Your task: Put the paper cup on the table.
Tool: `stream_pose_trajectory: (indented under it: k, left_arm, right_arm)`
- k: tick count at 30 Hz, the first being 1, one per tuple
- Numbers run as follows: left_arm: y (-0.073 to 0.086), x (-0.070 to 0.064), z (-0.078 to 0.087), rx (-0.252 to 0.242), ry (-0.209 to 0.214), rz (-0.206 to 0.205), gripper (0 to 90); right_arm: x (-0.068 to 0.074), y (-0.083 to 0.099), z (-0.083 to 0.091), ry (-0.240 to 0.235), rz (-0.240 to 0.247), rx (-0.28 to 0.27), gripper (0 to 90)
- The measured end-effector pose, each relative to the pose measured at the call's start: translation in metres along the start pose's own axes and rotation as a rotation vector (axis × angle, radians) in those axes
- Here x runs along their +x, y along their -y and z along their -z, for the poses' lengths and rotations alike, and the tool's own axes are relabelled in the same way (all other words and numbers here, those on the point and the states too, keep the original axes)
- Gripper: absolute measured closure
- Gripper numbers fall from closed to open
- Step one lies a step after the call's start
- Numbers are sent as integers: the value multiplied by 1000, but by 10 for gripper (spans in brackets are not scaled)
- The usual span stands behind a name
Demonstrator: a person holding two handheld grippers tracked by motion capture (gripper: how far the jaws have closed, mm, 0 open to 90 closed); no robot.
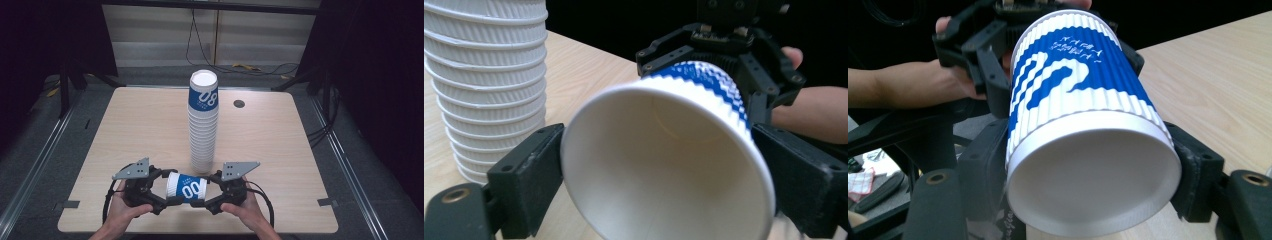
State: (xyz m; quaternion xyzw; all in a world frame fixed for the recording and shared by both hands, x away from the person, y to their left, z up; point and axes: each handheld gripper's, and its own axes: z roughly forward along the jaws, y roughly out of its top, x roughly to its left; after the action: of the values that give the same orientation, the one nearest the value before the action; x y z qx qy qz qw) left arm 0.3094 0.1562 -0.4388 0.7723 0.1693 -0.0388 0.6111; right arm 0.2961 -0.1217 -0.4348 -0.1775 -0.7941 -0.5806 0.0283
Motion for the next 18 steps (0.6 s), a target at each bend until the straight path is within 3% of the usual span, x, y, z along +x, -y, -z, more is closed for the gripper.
stream_pose_trajectory:
  k: [8, 10, 18]
  left_arm:
    - [1, 6, 1, -27, 36, 51, 98]
    - [1, 6, 2, -32, 30, 52, 97]
    - [2, 7, 1, -45, 58, 82, 106]
  right_arm:
    - [-3, 1, -1, -6, -4, -77, 291]
    - [-4, 2, -2, -11, -10, -93, 291]
    - [-4, 3, -3, -22, -17, -106, 291]
